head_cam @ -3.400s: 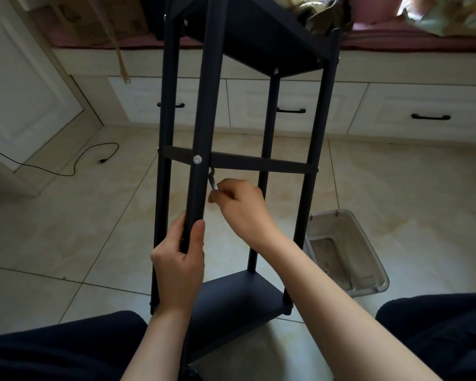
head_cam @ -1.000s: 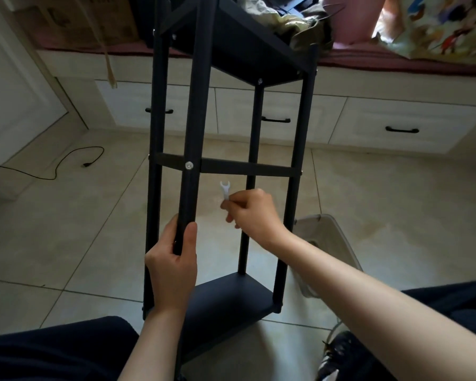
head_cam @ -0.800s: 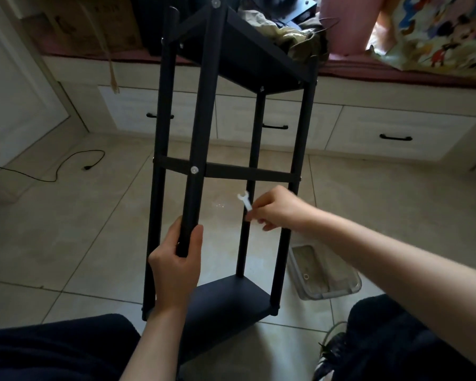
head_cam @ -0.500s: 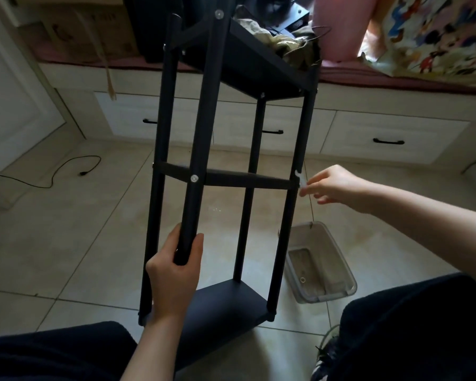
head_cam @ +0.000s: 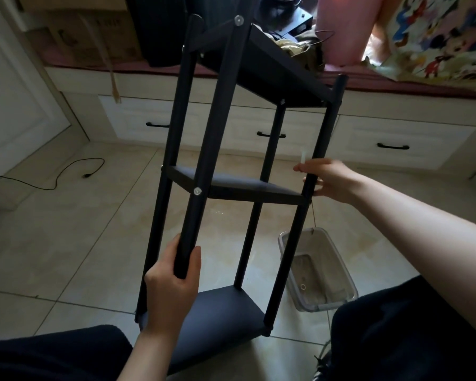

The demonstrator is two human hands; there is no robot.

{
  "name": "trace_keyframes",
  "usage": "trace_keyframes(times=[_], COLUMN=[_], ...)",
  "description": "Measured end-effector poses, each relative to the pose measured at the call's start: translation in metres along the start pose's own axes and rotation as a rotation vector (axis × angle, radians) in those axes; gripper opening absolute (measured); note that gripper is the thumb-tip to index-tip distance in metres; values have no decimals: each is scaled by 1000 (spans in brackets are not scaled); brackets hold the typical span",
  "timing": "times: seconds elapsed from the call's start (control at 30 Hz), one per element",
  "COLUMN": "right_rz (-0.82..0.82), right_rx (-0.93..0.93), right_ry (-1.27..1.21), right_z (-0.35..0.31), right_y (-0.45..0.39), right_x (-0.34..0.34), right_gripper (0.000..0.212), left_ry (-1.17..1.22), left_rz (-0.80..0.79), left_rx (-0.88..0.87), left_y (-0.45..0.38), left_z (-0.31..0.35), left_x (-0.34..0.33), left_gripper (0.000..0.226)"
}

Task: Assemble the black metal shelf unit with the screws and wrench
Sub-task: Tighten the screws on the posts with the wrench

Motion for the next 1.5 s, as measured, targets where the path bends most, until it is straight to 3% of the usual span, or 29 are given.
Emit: trace_keyframes(times=[0.3, 0.43, 0.67, 0.93, 1.0, 1.07, 1.13, 1.2, 1.3, 1.4, 1.5], right_rz=[22, 7, -115, -108, -109, -126, -148, -172, -220, -213, -180], right_rx=[65, 92, 158, 154, 151, 158, 167, 176, 209, 218, 215], right_ry=[-40, -88, -151, -201, -214, -233, -270, -314, -335, -318, -332], right_z=[-3, -8, -25, -45, -51, -58, -65, -72, -86, -94, -98], right_y=[11, 24, 51, 68, 72, 76, 81, 85, 93, 98, 99], right_x=[-10, -25, -67, -78, -78, -81, -88, -100, -120, -129, -129], right_gripper=[8, 23, 9, 9, 10, 12, 12, 13, 13, 11, 12], left_ry=[-157, -180, -163, -67, -83, -125, -248, -287, -38, 56, 26], left_rz=[46, 117, 229, 206, 157, 87, 48, -12, -156, -79, -28], left_rx=[84, 242, 565, 649, 682, 715, 634, 475, 386, 418, 390], left_y=[-5, 9, 27, 25, 21, 15, 7, 5, 30, 51, 42], left_z=[-25, -59, -116, -134, -136, -131, -105, -62, 6, 36, 33], left_x=[16, 24, 39, 38, 34, 26, 17, -5, -61, -66, -46], left_gripper=[52, 64, 28, 19, 27, 48, 64, 65, 59, 64, 40])
Point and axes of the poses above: each hand's wrist, its own y-axis away from the middle knuckle, its own x-axis out of the back of the hand, z = x × y, the point moved 10 cm from there along -y, towards the middle knuckle, and after that the axes turned 8 degrees about y, right-handed, at the moved point
